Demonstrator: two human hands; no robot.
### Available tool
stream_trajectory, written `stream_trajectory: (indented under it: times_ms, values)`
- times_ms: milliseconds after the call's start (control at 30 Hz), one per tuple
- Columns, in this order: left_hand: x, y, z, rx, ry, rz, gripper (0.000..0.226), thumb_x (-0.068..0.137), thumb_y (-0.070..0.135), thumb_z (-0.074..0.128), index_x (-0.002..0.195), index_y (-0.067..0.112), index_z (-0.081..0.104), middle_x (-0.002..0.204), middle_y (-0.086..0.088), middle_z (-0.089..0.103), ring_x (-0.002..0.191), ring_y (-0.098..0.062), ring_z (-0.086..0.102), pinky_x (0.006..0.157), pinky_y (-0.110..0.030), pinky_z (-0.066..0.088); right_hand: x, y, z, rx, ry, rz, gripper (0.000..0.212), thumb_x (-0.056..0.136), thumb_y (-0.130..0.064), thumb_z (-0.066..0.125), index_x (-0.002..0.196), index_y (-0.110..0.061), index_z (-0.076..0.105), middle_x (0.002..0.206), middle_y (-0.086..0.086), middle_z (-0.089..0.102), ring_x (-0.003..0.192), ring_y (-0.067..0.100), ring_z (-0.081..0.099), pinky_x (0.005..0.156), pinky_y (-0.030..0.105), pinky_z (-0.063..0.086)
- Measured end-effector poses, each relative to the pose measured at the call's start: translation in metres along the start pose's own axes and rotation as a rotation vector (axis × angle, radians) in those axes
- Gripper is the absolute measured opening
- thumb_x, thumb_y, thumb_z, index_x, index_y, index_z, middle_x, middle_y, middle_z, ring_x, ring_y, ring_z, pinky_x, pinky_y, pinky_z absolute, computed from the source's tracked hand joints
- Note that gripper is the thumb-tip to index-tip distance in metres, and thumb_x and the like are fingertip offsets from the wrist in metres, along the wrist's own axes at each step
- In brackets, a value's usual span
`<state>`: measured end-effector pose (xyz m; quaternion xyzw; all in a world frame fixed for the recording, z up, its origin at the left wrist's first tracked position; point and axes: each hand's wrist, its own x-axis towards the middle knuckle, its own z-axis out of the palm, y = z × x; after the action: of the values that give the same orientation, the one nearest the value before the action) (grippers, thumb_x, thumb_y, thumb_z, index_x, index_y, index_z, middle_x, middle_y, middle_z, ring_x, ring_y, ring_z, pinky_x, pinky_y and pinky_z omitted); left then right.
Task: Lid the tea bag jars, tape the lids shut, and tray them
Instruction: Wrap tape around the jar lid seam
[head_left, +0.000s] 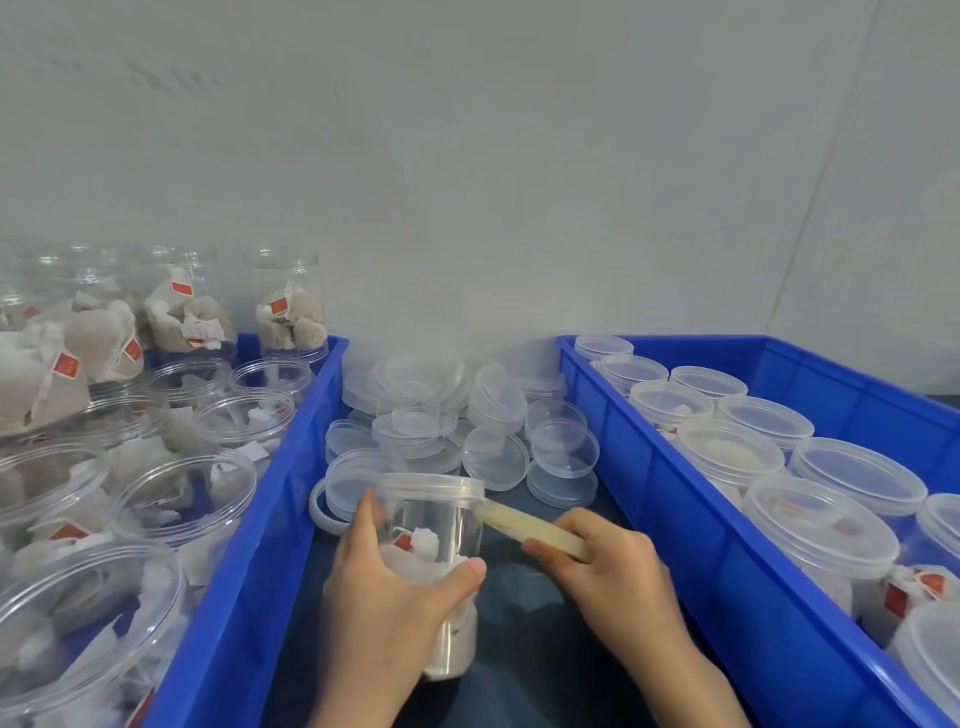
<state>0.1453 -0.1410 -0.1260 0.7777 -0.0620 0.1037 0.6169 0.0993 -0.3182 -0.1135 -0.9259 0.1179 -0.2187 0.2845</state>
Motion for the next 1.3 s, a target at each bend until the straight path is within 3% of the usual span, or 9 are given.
stream_trajectory:
  times_ms: [67,233,300,400,500,667,833,1067,1300]
  values:
    - [-0.003,0.002,0.001,0.018,0.012,0.014,0.114,0.046,0.039,0.086,0.144,0.035,0.028,0.121,0.029,0.038,0.085,0.032,0.035,0.086,-0.021,0.031,0.001,0.004,-0.004,-0.076,0.094,-0.025,0.036,0.077,-0.06,0.059,0.073,-0.025,0.057,0.06,-0.009,0.057,0.063,0.011,0.053,0.056,0.029,0.042]
    - [-0.009,0.013,0.0,0.119,0.052,0.03,0.119,0.045,0.047,0.085,0.146,0.036,0.024,0.137,0.023,0.041,0.108,0.001,0.042,0.086,-0.023,0.031,0.004,0.009,-0.013,-0.204,0.226,-0.087,0.028,0.082,-0.041,0.067,0.069,-0.017,0.059,0.056,-0.005,0.054,0.056,0.021,0.051,0.058,0.023,0.027]
    - [-0.01,0.014,-0.002,0.025,0.024,0.056,0.118,0.042,0.043,0.088,0.144,0.038,0.028,0.121,0.037,0.041,0.097,0.018,0.041,0.085,-0.016,0.03,0.005,0.011,-0.015,-0.218,0.249,-0.086,0.031,0.082,-0.039,0.068,0.066,-0.015,0.057,0.054,-0.003,0.052,0.054,0.024,0.049,0.059,0.024,0.025]
    - [-0.013,0.023,-0.005,-0.214,-0.167,0.065,0.111,0.038,0.037,0.091,0.137,0.038,0.041,0.113,0.037,0.053,0.098,0.027,0.046,0.085,-0.012,0.037,0.004,0.01,-0.018,-0.171,0.271,-0.093,0.03,0.083,-0.037,0.068,0.065,-0.015,0.055,0.052,-0.004,0.049,0.052,0.025,0.047,0.057,0.025,0.024]
    - [-0.016,0.035,-0.01,-0.346,-0.414,0.076,0.094,0.038,0.033,0.086,0.127,0.03,0.055,0.117,0.016,0.065,0.108,-0.005,0.061,0.096,-0.033,0.047,0.004,0.007,-0.019,-0.088,0.228,-0.066,0.031,0.084,-0.042,0.062,0.069,-0.016,0.055,0.055,-0.004,0.052,0.057,0.027,0.05,0.054,0.029,0.034]
    - [-0.016,0.038,-0.011,-0.507,-0.731,0.134,0.075,0.047,0.023,0.08,0.12,0.021,0.063,0.118,-0.006,0.066,0.109,-0.027,0.062,0.089,-0.034,0.052,0.004,0.001,-0.016,-0.026,0.155,-0.003,0.021,0.084,-0.031,0.051,0.067,-0.018,0.045,0.059,0.0,0.054,0.062,0.025,0.05,0.055,0.036,0.042]
    - [-0.02,0.039,-0.002,-0.494,-0.886,0.229,0.073,0.064,0.025,0.078,0.132,0.027,0.052,0.131,-0.002,0.058,0.122,-0.02,0.053,0.098,-0.028,0.045,-0.007,-0.008,-0.008,0.076,0.094,0.054,0.022,0.074,-0.026,0.063,0.07,-0.01,0.047,0.062,0.008,0.057,0.063,0.033,0.05,0.06,0.044,0.046]
    - [-0.018,0.031,0.0,-0.075,-0.486,0.198,0.121,0.031,0.101,0.037,0.138,0.048,0.021,0.131,0.031,0.043,0.118,0.019,0.037,0.101,-0.015,0.034,-0.007,-0.009,-0.006,-0.111,0.175,0.082,0.022,0.078,-0.034,0.059,0.076,-0.014,0.049,0.068,0.001,0.06,0.071,0.025,0.056,0.063,0.035,0.047]
    - [-0.022,0.019,0.012,-0.093,-0.129,0.162,0.031,0.083,0.065,0.043,0.113,0.062,0.043,0.104,0.03,0.063,0.105,0.003,0.059,0.085,-0.012,0.043,-0.004,-0.015,0.003,-0.314,0.177,0.206,0.019,0.095,-0.031,0.034,0.08,-0.019,0.038,0.083,-0.002,0.064,0.08,0.026,0.058,0.064,0.031,0.04]
